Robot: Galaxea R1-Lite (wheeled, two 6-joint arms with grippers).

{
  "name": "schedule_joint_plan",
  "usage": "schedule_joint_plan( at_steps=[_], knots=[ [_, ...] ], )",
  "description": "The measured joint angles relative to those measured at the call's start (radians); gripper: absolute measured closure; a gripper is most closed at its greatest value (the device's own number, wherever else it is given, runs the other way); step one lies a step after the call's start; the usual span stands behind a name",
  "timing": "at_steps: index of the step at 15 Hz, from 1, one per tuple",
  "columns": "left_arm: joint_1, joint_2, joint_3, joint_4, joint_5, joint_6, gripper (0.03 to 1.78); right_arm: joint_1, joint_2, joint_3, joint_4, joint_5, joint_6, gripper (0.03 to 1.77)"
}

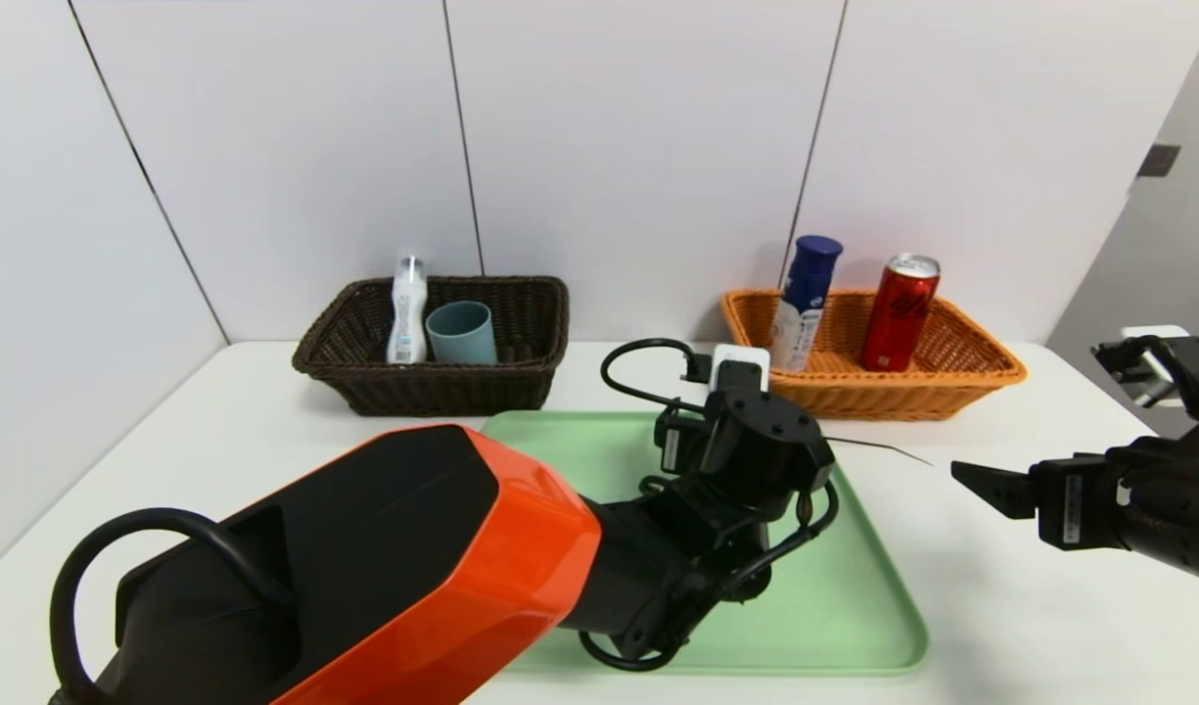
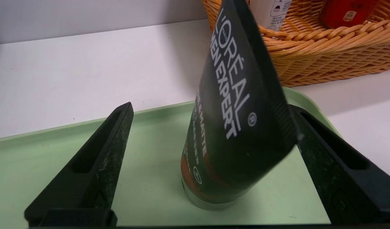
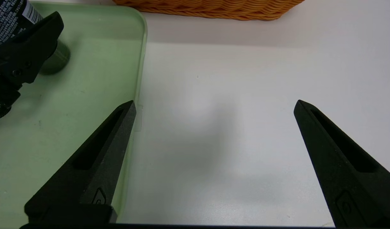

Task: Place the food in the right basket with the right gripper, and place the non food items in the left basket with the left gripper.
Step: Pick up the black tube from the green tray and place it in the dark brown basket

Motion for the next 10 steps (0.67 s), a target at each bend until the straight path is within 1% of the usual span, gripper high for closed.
schedule_joint_plan(
  at_steps=[1, 3, 5, 8, 9, 10],
  knots=[
    [0.002, 0.002, 0.0, 0.0, 0.0, 0.001, 0.12, 0.0, 0.001, 0.002, -0.008, 0.003, 0.0, 0.09],
    [0.007, 0.003, 0.0, 0.0, 0.0, 0.002, 0.45, -0.005, 0.005, 0.004, -0.016, 0.006, 0.0, 0.09],
    [0.009, 0.003, 0.0, 0.0, 0.0, 0.002, 0.75, -0.007, 0.007, 0.005, -0.017, 0.005, 0.0, 0.09],
    [0.01, 0.001, 0.0, 0.0, 0.0, 0.001, 1.05, -0.008, 0.009, 0.007, -0.018, 0.006, -0.001, 0.09],
    [0.011, 0.0, 0.0, 0.0, -0.002, 0.002, 1.41, -0.008, 0.009, 0.009, -0.018, 0.007, -0.002, 0.09],
    [0.011, -0.007, 0.003, 0.0, -0.002, 0.001, 1.46, -0.008, 0.009, 0.011, -0.018, 0.006, -0.002, 0.09]
  ],
)
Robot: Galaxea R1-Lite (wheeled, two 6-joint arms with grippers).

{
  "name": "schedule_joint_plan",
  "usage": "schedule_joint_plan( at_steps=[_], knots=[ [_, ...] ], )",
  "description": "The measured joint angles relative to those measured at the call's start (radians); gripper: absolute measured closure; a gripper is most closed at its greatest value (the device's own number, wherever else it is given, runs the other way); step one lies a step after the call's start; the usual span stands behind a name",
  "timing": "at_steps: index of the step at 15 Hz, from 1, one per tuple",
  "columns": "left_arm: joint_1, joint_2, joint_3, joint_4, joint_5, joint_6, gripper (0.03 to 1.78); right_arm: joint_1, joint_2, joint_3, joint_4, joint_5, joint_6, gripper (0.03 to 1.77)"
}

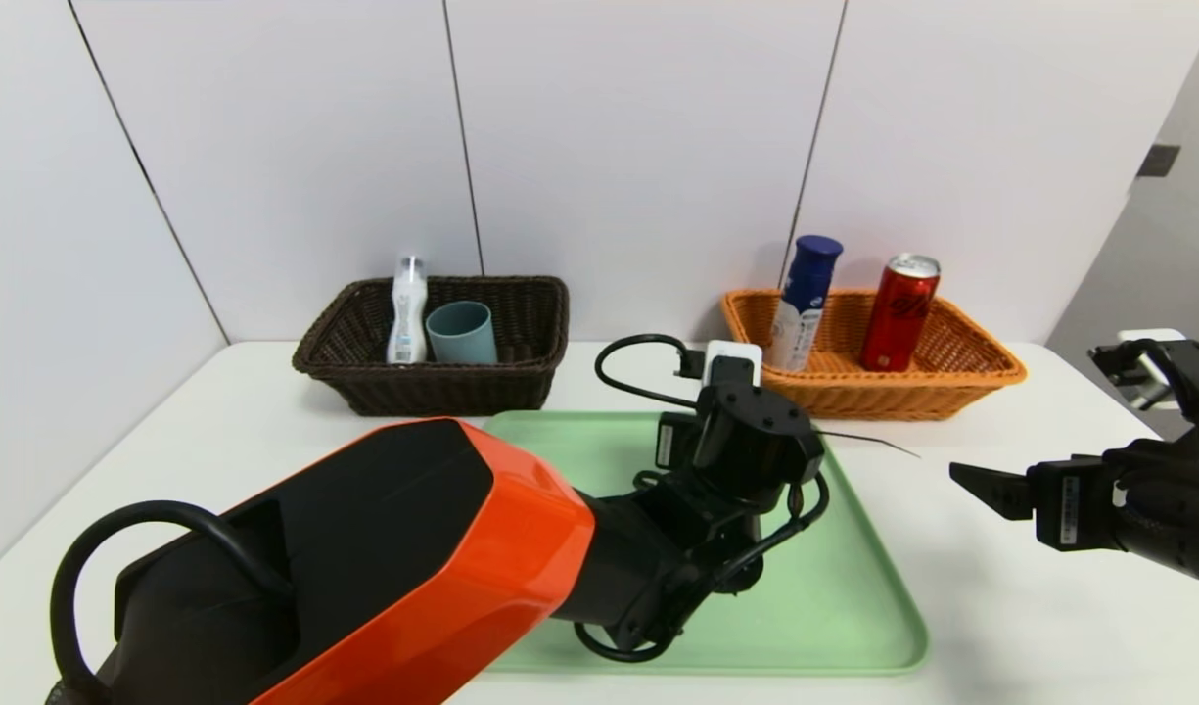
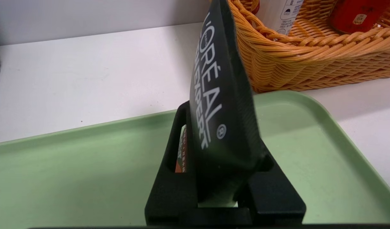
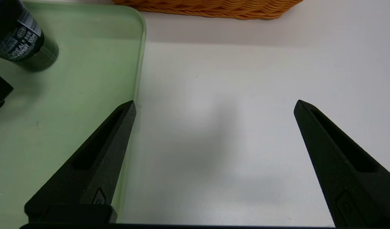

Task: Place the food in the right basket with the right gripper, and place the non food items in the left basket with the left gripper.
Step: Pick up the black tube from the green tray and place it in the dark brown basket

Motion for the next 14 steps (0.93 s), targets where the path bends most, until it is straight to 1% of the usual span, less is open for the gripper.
schedule_joint_plan(
  at_steps=[3, 6, 10, 12, 14],
  knots=[
    [-0.003, -0.036, 0.009, 0.003, -0.003, -0.002, 1.46, 0.0, -0.002, 0.002, -0.001, 0.0, 0.0, 0.09],
    [-0.004, -0.106, 0.016, 0.014, -0.015, -0.003, 1.46, 0.0, -0.005, 0.002, 0.0, 0.001, 0.0, 0.09],
    [-0.014, -0.261, 0.026, 0.038, -0.077, -0.006, 1.46, 0.0, -0.004, 0.002, 0.0, 0.001, -0.004, 0.09],
    [-0.007, -0.357, 0.023, 0.088, -0.114, -0.006, 1.46, 0.0, -0.004, -0.002, 0.0, 0.001, -0.004, 0.09],
    [0.039, -0.455, 0.01, 0.168, -0.139, -0.003, 1.46, 0.0, -0.004, -0.008, -0.001, 0.001, -0.004, 0.09]
  ],
)
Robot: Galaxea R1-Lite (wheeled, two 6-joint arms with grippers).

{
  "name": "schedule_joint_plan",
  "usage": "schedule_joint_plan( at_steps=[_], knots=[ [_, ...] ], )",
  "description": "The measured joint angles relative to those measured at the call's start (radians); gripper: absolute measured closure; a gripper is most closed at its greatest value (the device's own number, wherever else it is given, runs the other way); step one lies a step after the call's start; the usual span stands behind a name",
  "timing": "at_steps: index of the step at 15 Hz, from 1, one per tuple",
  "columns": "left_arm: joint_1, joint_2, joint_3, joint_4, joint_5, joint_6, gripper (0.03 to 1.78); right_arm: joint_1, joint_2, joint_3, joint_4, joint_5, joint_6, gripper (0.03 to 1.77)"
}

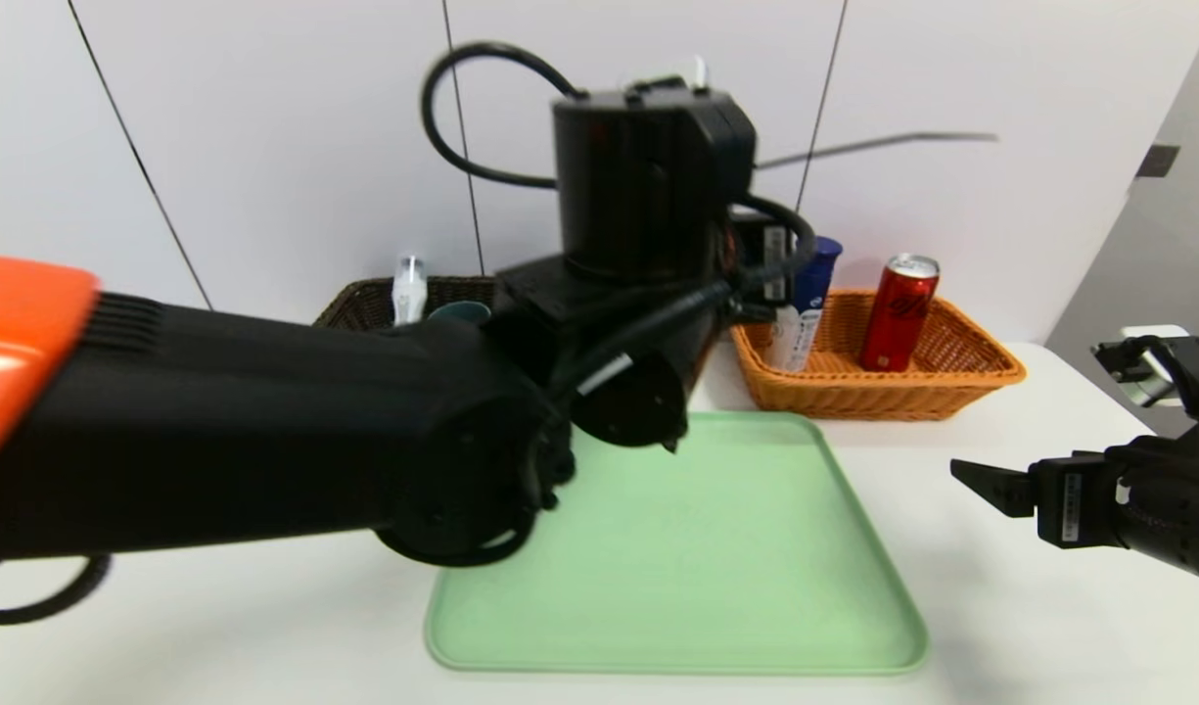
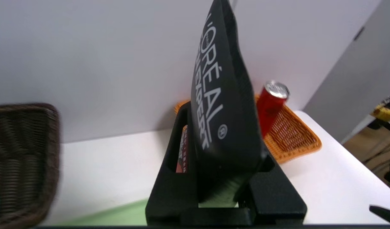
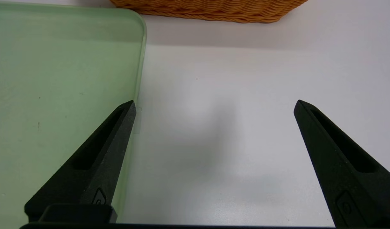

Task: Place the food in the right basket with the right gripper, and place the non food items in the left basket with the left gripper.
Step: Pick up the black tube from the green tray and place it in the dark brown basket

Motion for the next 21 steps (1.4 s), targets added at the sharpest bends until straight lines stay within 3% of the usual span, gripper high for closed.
schedule_joint_plan(
  at_steps=[5, 7, 14, 21],
  knots=[
    [0.269, -0.181, -0.045, 0.313, -0.094, 0.002, 1.46, 0.001, 0.0, -0.001, 0.0, 0.005, -0.002, 0.09],
    [0.378, -0.19, -0.045, 0.359, -0.108, -0.004, 1.46, 0.001, -0.003, 0.003, 0.0, 0.007, -0.004, 0.09],
    [0.649, -0.148, 0.076, 0.351, -0.176, -0.019, 1.46, 0.001, -0.026, 0.032, 0.0, 0.007, 0.0, 0.09],
    [0.763, -0.044, 0.199, 0.151, -0.197, -0.009, 1.46, 0.002, -0.029, 0.036, 0.0, 0.007, 0.0, 0.09]
  ],
)
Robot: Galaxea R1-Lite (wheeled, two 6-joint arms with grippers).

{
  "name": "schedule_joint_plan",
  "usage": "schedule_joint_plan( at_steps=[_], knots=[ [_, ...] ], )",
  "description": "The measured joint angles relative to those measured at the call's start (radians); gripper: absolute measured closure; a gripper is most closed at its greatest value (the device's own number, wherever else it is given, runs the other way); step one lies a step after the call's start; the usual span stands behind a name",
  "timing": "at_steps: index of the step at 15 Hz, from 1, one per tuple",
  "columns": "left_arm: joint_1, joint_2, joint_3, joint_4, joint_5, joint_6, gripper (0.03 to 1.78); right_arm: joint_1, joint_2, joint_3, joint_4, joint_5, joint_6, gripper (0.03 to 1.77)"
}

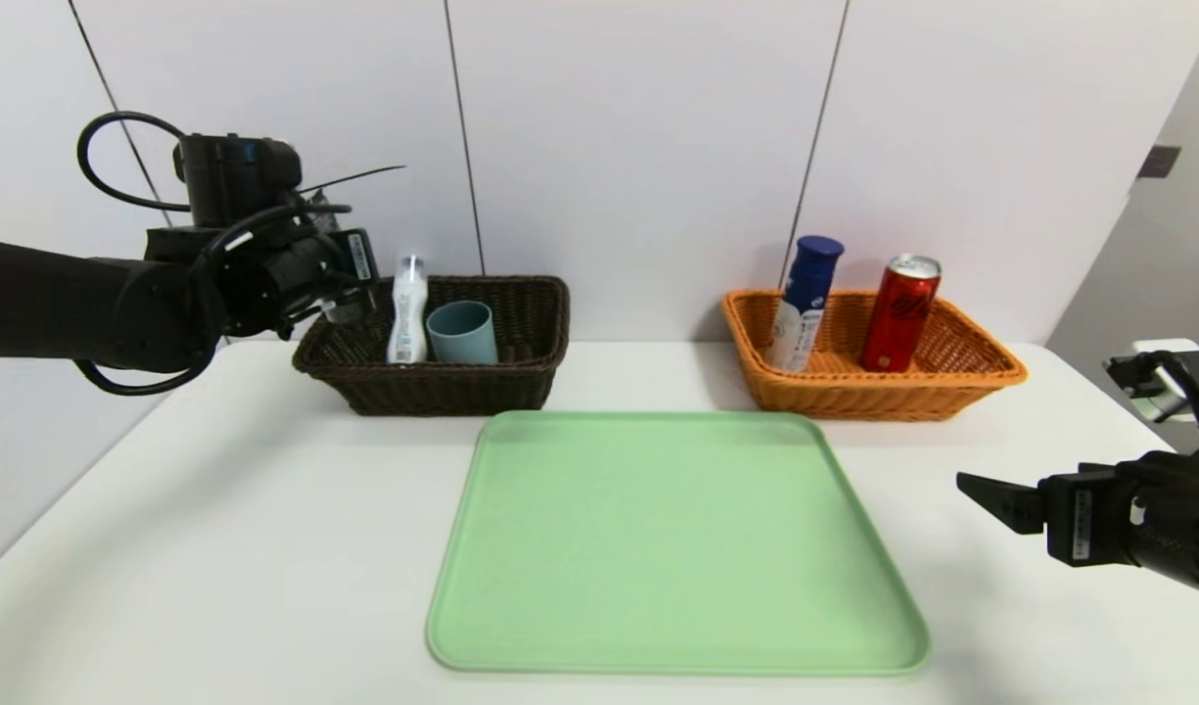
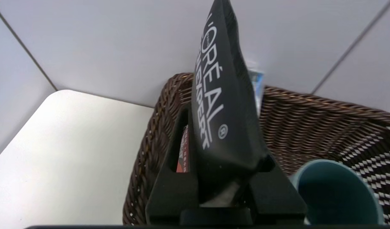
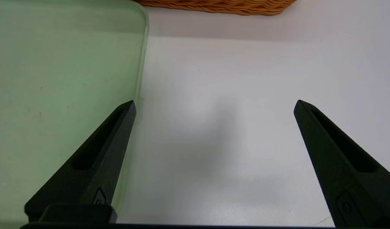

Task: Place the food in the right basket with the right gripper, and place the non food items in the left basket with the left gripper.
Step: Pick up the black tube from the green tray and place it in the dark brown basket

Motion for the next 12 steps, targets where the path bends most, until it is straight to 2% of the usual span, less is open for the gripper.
schedule_joint_plan(
  at_steps=[8, 9, 12],
  knots=[
    [0.025, 0.092, 0.003, -0.006, 0.005, -0.003, 1.46, 0.0, 0.003, 0.0, 0.0, 0.0, 0.001, 0.09],
    [0.026, 0.098, 0.003, -0.019, 0.004, -0.001, 1.4, 0.0, 0.003, 0.0, 0.0, 0.0, 0.001, 0.09],
    [0.025, 0.107, 0.004, -0.089, 0.002, 0.011, 0.99, 0.0, 0.004, 0.0, 0.0, 0.0, 0.002, 0.09]
  ],
)
